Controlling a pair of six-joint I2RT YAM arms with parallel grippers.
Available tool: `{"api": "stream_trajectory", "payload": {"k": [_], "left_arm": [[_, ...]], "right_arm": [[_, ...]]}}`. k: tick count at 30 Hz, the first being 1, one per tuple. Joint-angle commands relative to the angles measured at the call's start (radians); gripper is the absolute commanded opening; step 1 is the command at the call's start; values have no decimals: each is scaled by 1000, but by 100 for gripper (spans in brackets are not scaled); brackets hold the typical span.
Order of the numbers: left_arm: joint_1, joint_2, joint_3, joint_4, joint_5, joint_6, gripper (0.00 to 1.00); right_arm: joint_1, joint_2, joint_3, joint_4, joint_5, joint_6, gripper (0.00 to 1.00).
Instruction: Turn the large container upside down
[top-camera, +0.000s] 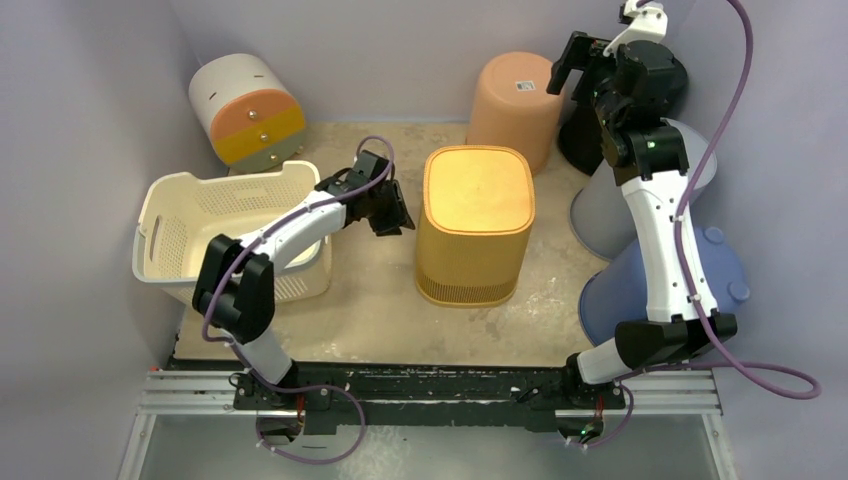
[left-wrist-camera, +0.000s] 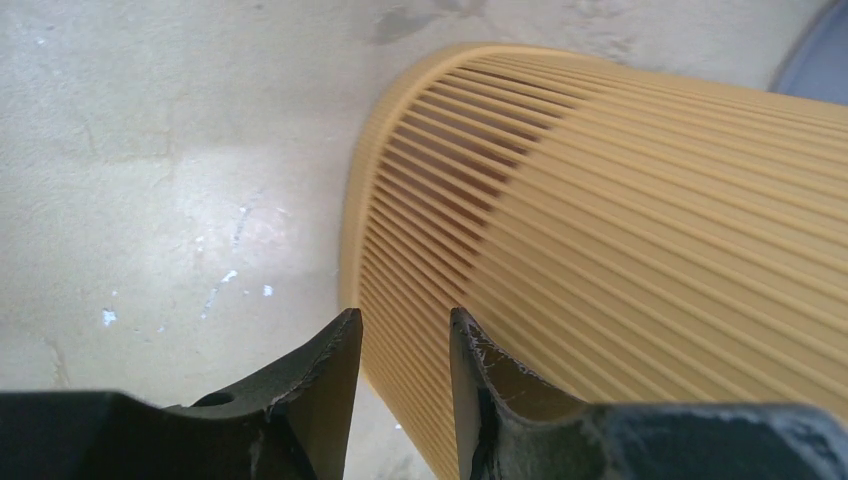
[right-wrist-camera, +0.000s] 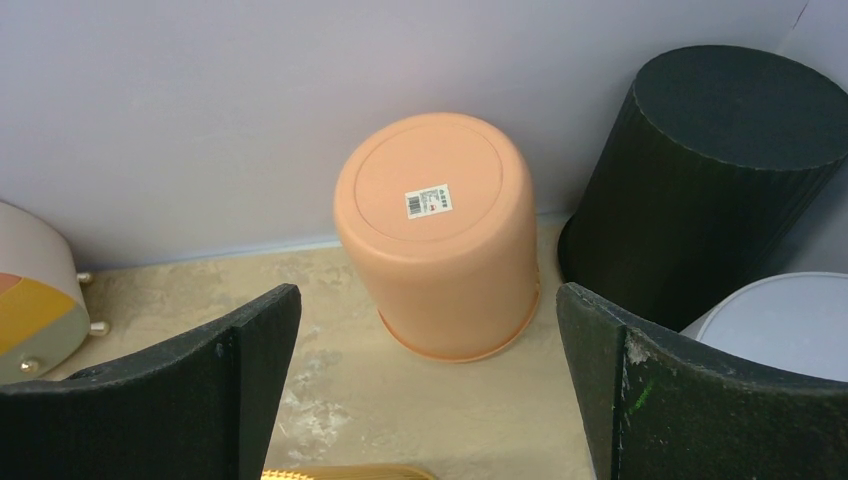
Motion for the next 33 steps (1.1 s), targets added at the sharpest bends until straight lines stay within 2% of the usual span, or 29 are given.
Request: {"api": "stream_trajectory", "payload": {"k": [1,6,11,16,22,26,29,33], "left_arm": [[-30,-39,65,-3,41,24,35],[-116,55,144,79,67,-22,35],[-197,185,329,70,93,-8,35],[-218,286,447,75,112,-4,35],[-250,377,517,156,207,-30,35],[-273,404,556,148,229,5,35],[-274,378,580,60,157,79,35],[-269,300,615,-135,-82,194,37]], "right_arm": [[-5,-37,7,52,-6,-2,100],[-6,-43,8,46,-1,-2,100],[-7,-69,-9,43,64,-9,100],[-14,-83,-9,41,91,-9,100],[-16,-94,-26,44,87,-11,100],[-16,-93,-38,46,83,-14,100],[-17,-92,-43,49,81,-18,100],[-18,-88,-54,53,74,-17,100]]}}
